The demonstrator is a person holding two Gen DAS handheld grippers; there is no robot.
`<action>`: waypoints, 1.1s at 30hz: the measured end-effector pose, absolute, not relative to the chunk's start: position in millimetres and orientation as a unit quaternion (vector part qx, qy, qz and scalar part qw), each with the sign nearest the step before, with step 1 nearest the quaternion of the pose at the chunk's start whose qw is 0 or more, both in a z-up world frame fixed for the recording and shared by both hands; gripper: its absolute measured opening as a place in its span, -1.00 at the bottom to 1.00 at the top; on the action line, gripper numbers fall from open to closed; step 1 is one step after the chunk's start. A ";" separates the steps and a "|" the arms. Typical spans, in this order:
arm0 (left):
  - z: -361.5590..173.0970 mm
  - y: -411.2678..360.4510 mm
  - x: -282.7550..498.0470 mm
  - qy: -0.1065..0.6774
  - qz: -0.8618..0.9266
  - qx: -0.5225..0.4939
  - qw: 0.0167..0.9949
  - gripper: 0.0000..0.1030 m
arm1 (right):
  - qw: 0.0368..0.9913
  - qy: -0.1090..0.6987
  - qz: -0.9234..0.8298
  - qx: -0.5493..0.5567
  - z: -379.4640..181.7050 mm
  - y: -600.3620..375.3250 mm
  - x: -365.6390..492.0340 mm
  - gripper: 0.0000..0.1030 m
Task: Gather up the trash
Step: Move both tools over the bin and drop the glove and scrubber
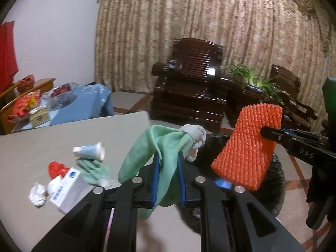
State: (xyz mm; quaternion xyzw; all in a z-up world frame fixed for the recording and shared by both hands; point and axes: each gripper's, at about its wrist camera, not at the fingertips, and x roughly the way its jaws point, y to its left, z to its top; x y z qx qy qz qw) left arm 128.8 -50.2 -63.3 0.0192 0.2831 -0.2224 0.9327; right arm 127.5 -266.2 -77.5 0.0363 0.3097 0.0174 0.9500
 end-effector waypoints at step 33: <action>-97.4 -135.9 145.7 0.307 -0.285 0.048 0.907 0.66 | 0.940 0.322 -0.104 0.044 -120.5 -348.0 89.3 0.89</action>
